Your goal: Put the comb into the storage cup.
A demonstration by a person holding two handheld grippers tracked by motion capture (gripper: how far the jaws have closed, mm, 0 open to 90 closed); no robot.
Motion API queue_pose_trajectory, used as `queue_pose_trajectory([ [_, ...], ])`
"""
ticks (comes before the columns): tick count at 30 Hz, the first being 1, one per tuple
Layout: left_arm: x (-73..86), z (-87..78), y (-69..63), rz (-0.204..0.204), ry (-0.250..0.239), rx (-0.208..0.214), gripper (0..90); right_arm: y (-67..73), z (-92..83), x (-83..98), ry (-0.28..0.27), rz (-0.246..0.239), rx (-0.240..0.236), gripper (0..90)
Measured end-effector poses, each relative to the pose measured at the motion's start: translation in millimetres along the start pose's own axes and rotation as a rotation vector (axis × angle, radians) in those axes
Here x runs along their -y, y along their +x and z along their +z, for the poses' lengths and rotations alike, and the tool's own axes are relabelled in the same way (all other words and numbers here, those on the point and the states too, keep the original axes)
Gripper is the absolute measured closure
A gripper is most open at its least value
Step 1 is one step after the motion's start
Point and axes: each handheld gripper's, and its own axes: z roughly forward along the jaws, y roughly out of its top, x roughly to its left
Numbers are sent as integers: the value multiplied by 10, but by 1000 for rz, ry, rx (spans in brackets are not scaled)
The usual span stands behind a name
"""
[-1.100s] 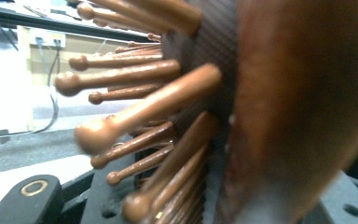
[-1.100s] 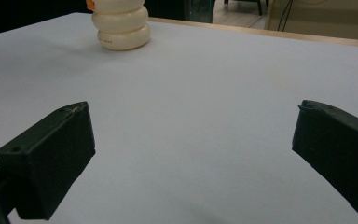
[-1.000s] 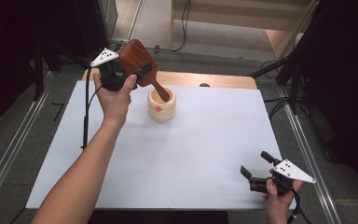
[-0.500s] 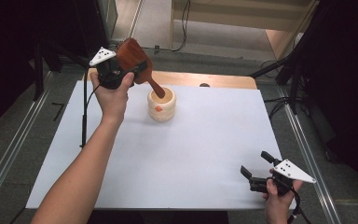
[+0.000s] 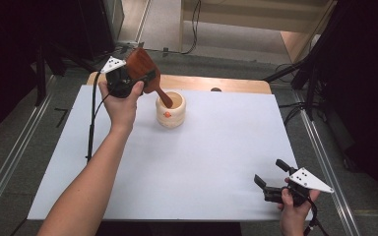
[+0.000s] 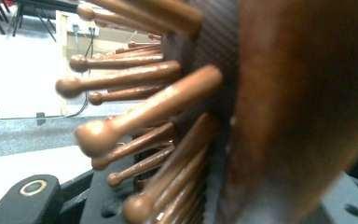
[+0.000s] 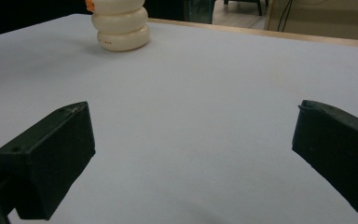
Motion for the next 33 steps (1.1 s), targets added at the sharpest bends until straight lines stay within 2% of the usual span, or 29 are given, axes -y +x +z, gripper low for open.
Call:
queue_pose_trajectory([
  [17, 209, 123, 5, -19, 38, -9, 554, 0, 4, 1, 3, 1, -1, 0],
  [33, 395, 257, -53, -12, 81, -23, 552, -6, 7, 3, 4, 1, 0, 0],
])
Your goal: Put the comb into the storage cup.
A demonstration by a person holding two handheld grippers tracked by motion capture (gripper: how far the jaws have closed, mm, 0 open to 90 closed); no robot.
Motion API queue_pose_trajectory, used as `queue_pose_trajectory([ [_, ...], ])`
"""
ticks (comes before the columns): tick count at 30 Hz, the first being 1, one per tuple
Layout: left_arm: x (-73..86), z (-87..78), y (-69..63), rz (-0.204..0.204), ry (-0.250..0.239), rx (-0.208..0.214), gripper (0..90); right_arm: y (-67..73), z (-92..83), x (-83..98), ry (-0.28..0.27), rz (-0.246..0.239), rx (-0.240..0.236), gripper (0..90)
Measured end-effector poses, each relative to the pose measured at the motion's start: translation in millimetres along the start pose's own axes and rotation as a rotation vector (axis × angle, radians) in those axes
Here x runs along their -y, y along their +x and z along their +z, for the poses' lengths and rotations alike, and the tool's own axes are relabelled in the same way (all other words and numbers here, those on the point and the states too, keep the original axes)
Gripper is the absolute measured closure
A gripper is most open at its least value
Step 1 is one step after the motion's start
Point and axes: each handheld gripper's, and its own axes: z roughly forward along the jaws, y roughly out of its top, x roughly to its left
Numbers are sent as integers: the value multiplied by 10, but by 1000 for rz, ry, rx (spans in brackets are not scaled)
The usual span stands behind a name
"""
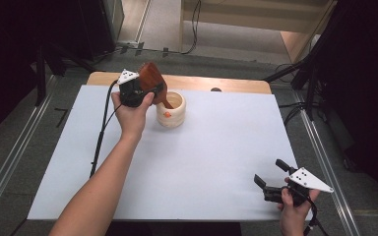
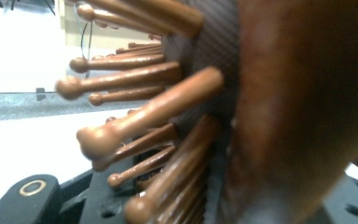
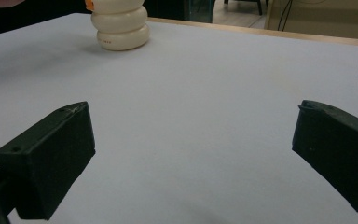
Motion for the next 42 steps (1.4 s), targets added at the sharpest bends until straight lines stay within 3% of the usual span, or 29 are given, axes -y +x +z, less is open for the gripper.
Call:
queue_pose_trajectory([
  [19, 119, 143, -101, 7, 30, -7, 543, -4, 14, 2, 2, -1, -1, 0],
  [26, 122, 160, -52, -31, 34, -30, 505, -5, 23, 7, 6, 4, 2, 0],
  [31, 107, 145, 6, -51, 42, -16, 457, -7, 31, 7, 6, 3, 2, 0],
  [36, 110, 140, 33, -45, 64, -36, 335, 2, 41, 6, 6, 4, 2, 0],
  [39, 108, 138, 27, -38, 68, -58, 146, 1, 40, 7, 6, 2, 2, 0],
  [42, 108, 129, 16, -21, 71, -58, 66, -7, 37, 9, 7, 4, 3, 0],
])
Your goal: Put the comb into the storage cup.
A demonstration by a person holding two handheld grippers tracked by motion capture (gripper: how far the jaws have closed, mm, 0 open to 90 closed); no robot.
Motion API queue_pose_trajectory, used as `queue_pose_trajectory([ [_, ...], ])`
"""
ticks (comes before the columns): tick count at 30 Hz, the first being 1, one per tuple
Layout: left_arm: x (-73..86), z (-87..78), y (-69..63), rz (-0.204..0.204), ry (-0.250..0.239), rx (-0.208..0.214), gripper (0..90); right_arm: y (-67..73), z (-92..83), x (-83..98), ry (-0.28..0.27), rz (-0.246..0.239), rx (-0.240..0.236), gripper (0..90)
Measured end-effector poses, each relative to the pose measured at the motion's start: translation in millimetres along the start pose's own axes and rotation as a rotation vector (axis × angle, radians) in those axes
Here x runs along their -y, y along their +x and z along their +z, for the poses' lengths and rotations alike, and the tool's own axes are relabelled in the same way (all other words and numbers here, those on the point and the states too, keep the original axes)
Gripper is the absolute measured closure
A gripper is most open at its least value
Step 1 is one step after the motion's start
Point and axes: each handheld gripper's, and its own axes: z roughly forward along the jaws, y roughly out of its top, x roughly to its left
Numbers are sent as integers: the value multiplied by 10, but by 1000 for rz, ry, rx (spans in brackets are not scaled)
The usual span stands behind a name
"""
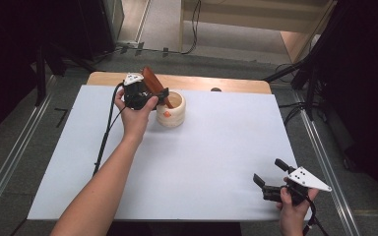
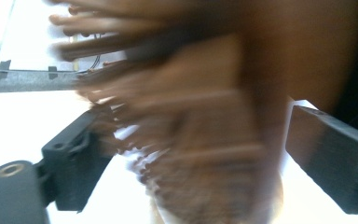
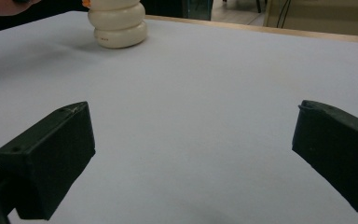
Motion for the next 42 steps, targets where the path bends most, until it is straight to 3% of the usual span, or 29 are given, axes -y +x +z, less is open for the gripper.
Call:
queue_pose_trajectory([
  [2, 6, -2, 8, 0, 7, 3, 0, -6, 1, 2, 0, -2, 2, 0],
  [7, 25, -30, 10, 10, -11, 30, 0, -5, 0, 1, 0, -4, 2, 0],
  [20, 53, -140, 30, 33, -33, 35, 0, 1, -2, -1, 1, 1, 1, 0],
  [42, 191, -486, 31, 89, -56, 52, 0, 15, -1, -7, -2, -5, 5, 0],
])
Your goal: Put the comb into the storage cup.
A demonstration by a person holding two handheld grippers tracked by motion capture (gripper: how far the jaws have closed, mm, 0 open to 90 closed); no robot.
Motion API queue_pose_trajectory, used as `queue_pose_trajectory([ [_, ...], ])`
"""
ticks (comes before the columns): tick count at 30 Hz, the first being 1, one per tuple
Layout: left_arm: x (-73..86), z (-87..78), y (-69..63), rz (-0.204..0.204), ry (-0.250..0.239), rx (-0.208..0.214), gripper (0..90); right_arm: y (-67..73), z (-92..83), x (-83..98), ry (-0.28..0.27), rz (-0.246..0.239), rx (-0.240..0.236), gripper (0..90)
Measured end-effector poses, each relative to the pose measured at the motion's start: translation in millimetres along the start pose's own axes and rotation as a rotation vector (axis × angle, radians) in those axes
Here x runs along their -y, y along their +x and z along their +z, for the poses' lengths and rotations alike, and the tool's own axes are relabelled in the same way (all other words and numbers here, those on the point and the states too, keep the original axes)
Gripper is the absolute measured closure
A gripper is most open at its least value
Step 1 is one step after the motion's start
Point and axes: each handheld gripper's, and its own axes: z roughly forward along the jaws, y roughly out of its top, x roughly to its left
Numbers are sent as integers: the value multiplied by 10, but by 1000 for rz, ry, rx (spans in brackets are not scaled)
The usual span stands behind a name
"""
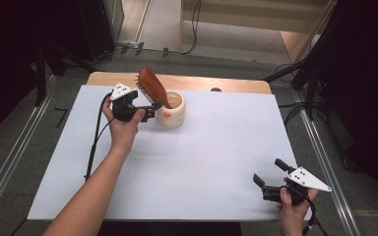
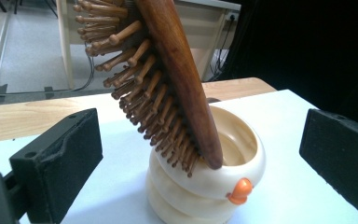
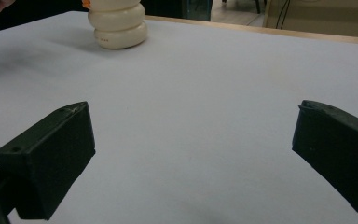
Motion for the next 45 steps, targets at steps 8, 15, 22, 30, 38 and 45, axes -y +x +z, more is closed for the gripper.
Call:
queue_pose_trajectory([
  [8, 31, -156, -29, 9, -13, 4, 0, 4, -1, -3, -1, -2, -1, 0],
  [15, 67, -295, -67, 33, -26, 14, 0, 11, -4, -6, -1, -1, 0, 0],
  [22, 100, -453, -112, 54, -40, 20, 0, 15, -5, -7, -1, -1, -2, 0],
  [30, 129, -653, -138, 87, -57, 19, 0, 21, 1, -7, -1, -7, -2, 0],
  [38, 170, -854, -138, 103, -68, 17, 0, 24, 3, -8, -3, -9, -2, 0],
  [45, 235, -1034, -108, 101, -84, 17, 0, 33, 3, -7, 0, -2, -2, 0],
])
